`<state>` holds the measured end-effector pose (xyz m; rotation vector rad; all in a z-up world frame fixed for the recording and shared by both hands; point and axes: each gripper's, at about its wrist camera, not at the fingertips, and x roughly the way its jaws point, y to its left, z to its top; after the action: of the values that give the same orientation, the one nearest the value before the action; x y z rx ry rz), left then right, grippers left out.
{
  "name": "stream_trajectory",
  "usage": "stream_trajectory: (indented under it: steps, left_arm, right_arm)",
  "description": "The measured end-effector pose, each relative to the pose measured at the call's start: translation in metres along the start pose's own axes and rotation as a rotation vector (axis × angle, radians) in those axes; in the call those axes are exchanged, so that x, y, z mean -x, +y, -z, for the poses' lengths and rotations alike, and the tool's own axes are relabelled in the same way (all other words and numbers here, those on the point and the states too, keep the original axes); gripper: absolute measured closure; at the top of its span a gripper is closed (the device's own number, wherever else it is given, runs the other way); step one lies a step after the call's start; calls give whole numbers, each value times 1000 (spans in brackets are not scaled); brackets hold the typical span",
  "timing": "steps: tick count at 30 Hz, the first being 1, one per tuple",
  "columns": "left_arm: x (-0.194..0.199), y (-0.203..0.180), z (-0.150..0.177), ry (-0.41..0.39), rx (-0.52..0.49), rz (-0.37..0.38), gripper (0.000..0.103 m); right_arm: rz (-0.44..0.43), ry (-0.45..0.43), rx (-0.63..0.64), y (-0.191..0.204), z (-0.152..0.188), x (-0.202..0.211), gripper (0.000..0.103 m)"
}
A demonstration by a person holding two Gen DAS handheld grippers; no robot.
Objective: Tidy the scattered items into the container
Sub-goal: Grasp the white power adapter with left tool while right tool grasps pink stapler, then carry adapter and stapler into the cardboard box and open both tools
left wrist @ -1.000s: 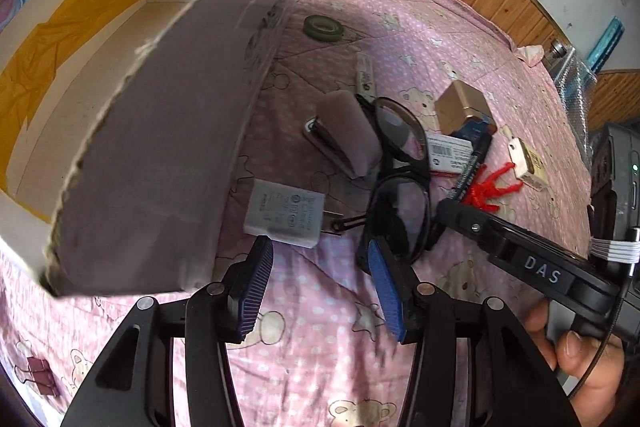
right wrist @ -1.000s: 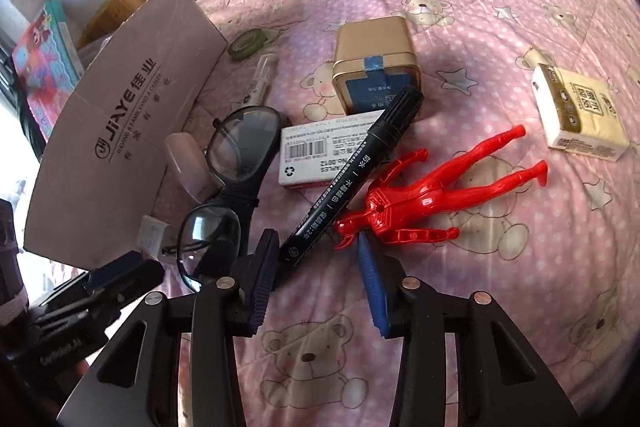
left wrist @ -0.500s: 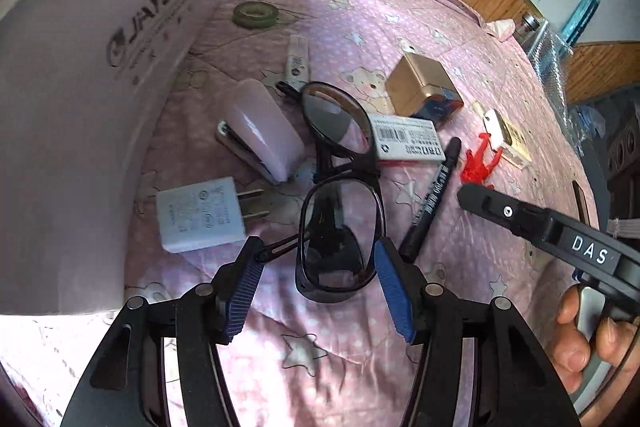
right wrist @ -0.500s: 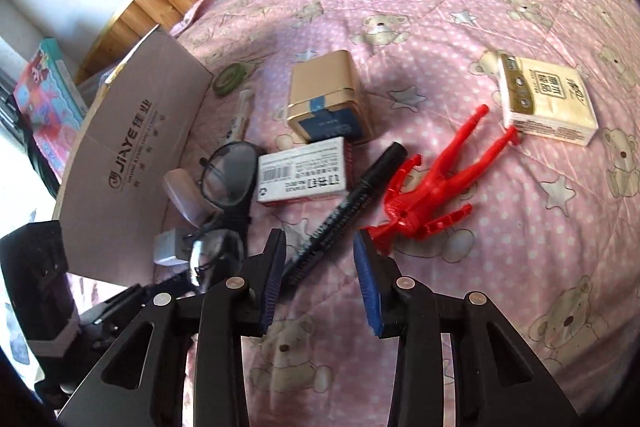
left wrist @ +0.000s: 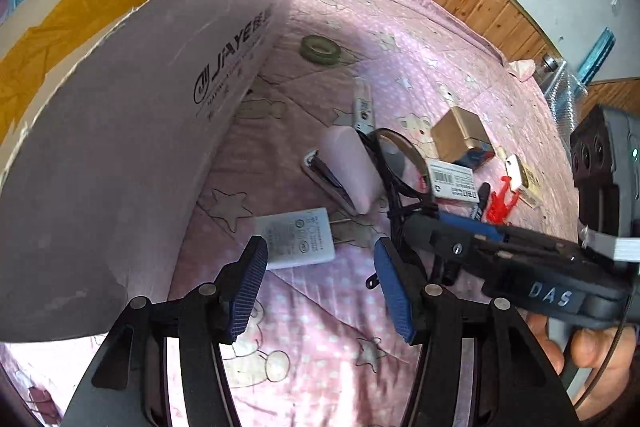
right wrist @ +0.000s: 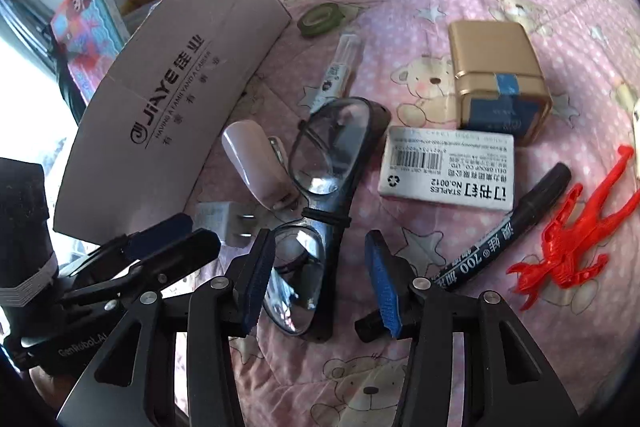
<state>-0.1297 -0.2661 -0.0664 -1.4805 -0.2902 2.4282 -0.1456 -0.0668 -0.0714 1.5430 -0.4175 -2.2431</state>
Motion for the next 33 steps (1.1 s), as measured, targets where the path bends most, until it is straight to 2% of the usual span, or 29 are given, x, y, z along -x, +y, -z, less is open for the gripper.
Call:
stream_trajectory:
  steps: [2, 5, 8, 10, 13, 15, 19, 20, 21, 22, 25, 27, 31, 33]
  left_arm:
    - [-6, 2, -3, 10, 5, 17, 45]
    - [-22, 1, -4, 37, 0, -16, 45]
    - [-28, -3, -1, 27, -33, -31, 46]
    - [-26, -1, -1, 27, -39, -30, 54]
    - [-23, 4, 0, 33, -25, -13, 54]
    - [-23, 3, 2, 25, -35, -17, 53]
    - [-23, 4, 3, -14, -26, -7, 50]
    - [-23, 3, 4, -24, -31, -5, 50]
    - [-23, 3, 4, -30, -37, -4, 52]
    - [-22, 5, 5, -36, -37, -3, 54]
    - [-17, 7, 5, -27, -32, -1, 54]
    - [-14, 9, 5, -32, -27, 27, 54]
    - [-22, 4, 3, -31, -47, 18, 51]
    - [-24, 1, 1, -29, -71, 7, 54]
  right_arm:
    - [29, -23, 0, -4, 1, 7, 56]
    - [143, -71, 15, -6, -2, 22, 57]
    - [191, -103, 30, -5, -5, 32, 57]
    - [162, -144, 70, 10, -8, 40, 55]
    - [57, -138, 171, 40, -17, 34, 55]
    - [4, -103, 219, 55, -28, 16, 55]
    - [8, -13, 260, 62, -43, -24, 59]
    - [-5, 7, 258, 61, -44, -31, 63]
    - [0, 21, 254, 58, -44, -36, 75]
    - [12, 30, 245, 55, -45, -39, 77]
    - [17, 10, 208, 45, -45, -28, 77]
    - [4, 16, 194, 40, -44, -27, 77]
    - [-3, 13, 223, 44, -45, -43, 76]
    - [-26, 8, 182, 42, -48, -38, 77]
